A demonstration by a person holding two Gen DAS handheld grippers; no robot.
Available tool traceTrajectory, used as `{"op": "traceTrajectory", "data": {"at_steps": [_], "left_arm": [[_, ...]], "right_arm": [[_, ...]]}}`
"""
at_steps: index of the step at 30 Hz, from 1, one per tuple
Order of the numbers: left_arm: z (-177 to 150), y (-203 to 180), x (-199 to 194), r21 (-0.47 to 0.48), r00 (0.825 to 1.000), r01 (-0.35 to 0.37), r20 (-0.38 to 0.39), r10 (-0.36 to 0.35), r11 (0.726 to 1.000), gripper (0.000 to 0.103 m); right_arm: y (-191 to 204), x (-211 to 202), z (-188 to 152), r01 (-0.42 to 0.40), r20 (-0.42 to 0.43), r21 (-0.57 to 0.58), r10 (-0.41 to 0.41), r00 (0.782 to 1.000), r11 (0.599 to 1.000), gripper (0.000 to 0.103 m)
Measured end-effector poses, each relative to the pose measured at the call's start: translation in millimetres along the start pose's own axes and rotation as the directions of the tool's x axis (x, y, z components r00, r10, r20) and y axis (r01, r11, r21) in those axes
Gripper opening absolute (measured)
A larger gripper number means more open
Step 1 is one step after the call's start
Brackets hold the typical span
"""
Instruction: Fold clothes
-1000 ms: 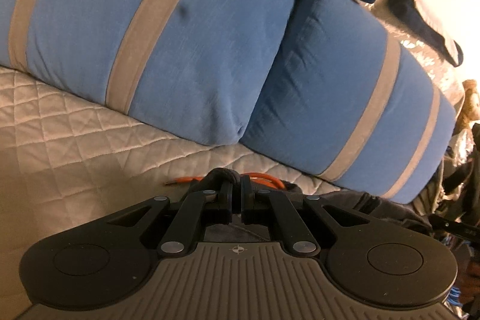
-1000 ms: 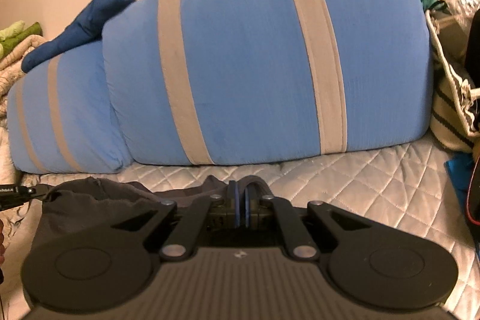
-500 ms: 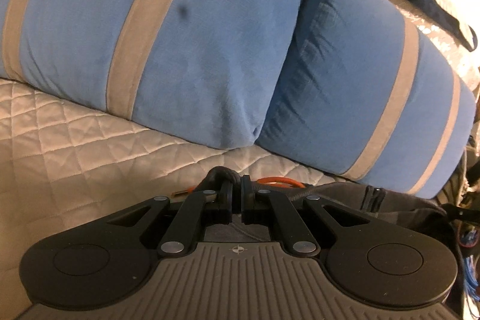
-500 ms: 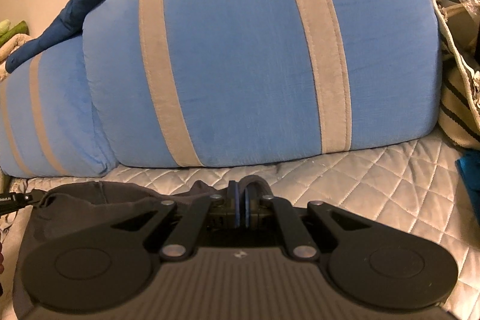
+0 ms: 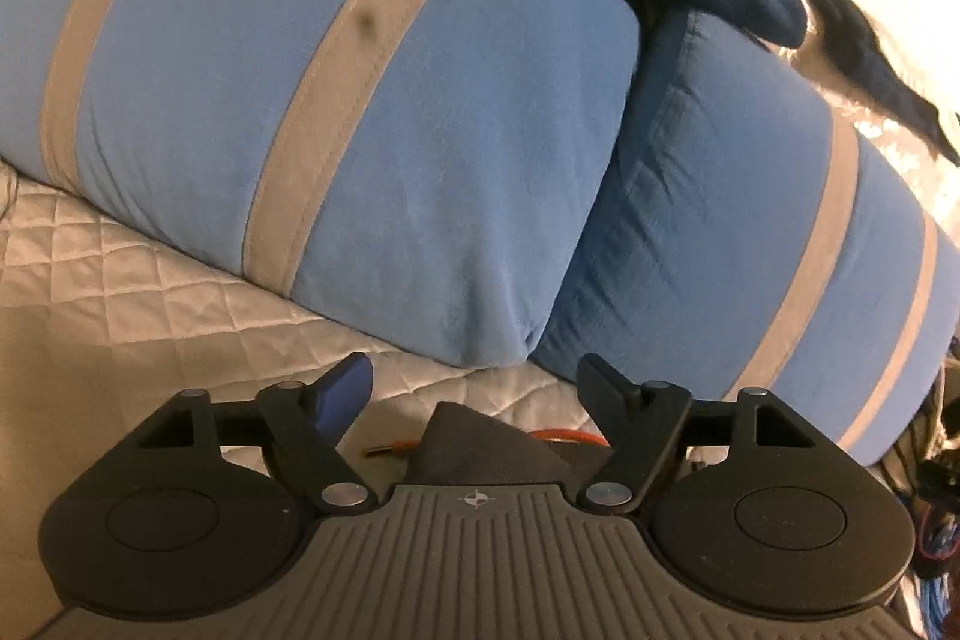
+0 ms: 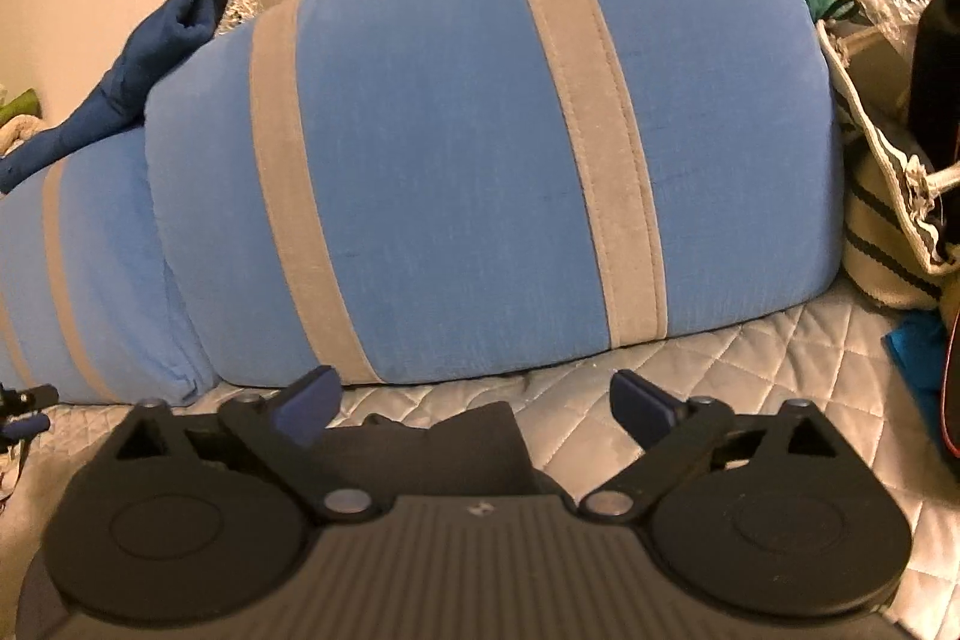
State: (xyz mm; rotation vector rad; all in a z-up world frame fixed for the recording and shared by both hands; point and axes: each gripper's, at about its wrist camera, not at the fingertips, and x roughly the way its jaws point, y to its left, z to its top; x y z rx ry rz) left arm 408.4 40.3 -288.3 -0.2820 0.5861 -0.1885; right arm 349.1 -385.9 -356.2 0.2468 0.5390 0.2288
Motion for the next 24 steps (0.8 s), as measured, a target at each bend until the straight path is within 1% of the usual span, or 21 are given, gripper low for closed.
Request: {"op": "traceTrajectory", "data": {"at_steps": [2, 5, 9, 11, 13, 16, 18, 21, 22, 24], "left_arm": [[-3, -3, -1, 0.033, 1.000, -0.015, -0.004, 0.015, 0.999, 0.075], [-11, -11, -1, 0.119, 0.999, -0.031, -0.023, 0.034, 0.992, 0.075], [-25, -31, 0, 0.236, 0.999, -0.014, -0.041, 0.025, 0.972, 0.075], [-31, -44, 0, 0.297, 0.999, -0.003, -0.040, 0.016, 0.955, 0.075], [-38, -56, 3, 0.364, 0.999, 0.006, -0.040, 0.010, 0.931, 0.075], [-46, -70, 12, 0.442, 0.999, 0.011, -0.036, 0.006, 0.897, 0.075], [-53, -73, 23, 0.467, 0.999, 0.011, -0.045, 0.011, 0.884, 0.075], [-66, -71, 39, 0.473, 0.998, 0.000, -0.061, 0.032, 0.881, 0.075], [-71, -70, 45, 0.475, 0.997, -0.003, -0.066, 0.040, 0.880, 0.076], [-75, -65, 51, 0.463, 0.996, -0.001, -0.074, 0.040, 0.886, 0.080]], "right_arm": [[3, -2, -4, -0.013, -0.006, -0.030, 0.013, 1.000, 0.999, 0.103], [13, -3, -13, -0.029, -0.017, -0.095, 0.028, 0.999, 0.995, 0.103], [31, -1, -29, -0.053, -0.040, -0.212, 0.046, 0.998, 0.976, 0.103], [41, 2, -36, -0.050, -0.042, -0.280, 0.040, 0.998, 0.959, 0.103], [49, 5, -42, -0.052, -0.044, -0.331, 0.039, 0.998, 0.942, 0.103], [61, 10, -50, -0.072, -0.046, -0.378, 0.059, 0.997, 0.923, 0.103], [69, 15, -55, -0.082, -0.046, -0.406, 0.070, 0.997, 0.910, 0.103], [68, 27, -64, -0.057, -0.054, -0.413, 0.038, 0.998, 0.909, 0.103], [67, 32, -67, -0.047, -0.061, -0.408, 0.024, 0.998, 0.912, 0.103], [54, 45, -73, -0.002, -0.096, -0.353, -0.034, 0.995, 0.936, 0.103]]}}
